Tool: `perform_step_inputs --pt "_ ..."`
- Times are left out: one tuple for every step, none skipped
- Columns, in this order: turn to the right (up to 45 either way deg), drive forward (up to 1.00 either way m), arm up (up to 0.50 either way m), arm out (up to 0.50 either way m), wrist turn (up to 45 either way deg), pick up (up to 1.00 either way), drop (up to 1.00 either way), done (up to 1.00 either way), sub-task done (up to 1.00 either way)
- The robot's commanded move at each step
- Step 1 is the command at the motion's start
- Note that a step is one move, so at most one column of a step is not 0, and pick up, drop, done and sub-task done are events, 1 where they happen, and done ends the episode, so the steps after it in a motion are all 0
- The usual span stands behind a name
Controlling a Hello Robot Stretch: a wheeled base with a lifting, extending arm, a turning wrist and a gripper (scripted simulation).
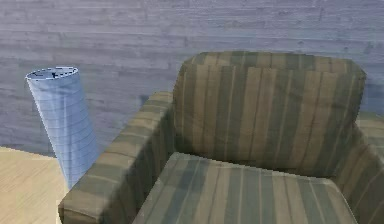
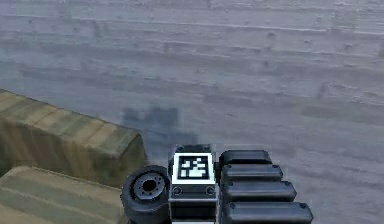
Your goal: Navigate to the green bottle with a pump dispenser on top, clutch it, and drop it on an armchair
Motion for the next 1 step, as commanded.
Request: perform_step_inputs --pt "15.0 0.00 0.00 0.00 0.0 0.00 0.00 0.00 0.00"
